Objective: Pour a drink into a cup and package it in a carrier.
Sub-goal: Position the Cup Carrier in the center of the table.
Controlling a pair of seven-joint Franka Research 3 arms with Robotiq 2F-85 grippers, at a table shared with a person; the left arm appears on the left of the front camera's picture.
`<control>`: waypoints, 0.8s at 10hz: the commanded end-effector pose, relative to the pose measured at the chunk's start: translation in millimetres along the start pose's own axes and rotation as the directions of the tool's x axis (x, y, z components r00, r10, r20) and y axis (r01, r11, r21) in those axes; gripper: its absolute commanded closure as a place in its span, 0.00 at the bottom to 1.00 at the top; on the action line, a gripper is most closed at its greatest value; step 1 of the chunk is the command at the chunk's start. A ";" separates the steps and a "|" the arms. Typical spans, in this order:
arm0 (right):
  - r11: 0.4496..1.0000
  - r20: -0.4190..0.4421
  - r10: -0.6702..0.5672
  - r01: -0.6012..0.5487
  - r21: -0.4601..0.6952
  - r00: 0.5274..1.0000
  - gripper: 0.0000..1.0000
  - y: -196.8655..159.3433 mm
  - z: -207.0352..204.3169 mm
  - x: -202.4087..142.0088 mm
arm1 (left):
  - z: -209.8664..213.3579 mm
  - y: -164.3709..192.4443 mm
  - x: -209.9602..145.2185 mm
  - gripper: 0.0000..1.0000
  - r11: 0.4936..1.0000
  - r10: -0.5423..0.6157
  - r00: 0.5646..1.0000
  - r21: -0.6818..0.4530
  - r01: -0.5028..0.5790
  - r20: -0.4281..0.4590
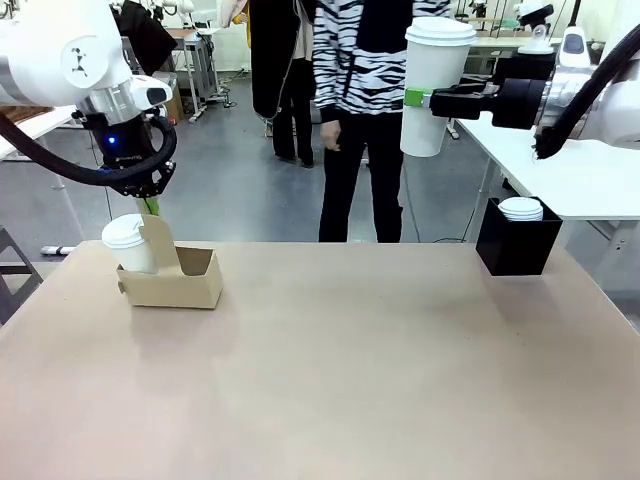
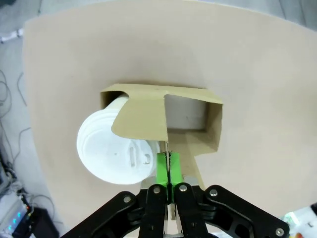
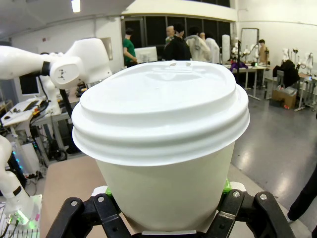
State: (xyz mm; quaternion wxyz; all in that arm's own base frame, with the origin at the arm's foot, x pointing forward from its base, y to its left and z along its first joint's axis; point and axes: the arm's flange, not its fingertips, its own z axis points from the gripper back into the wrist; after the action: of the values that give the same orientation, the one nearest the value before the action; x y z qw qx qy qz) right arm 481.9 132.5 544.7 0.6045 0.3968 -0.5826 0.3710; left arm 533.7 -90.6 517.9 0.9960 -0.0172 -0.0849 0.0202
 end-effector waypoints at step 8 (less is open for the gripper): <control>1.000 0.017 0.023 -0.023 0.005 1.000 0.19 -0.8 -3.3 5.0 | 116.7 -152.4 -115.8 0.99 0.993 0.118 0.993 -0.031 -0.118 0.005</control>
State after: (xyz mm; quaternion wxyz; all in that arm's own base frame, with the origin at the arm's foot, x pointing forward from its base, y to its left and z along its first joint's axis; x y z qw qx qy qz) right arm 482.2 132.3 545.7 0.6039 0.3964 -0.5833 0.3713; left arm 403.9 -238.3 625.4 0.9926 -0.0375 -0.0988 0.0597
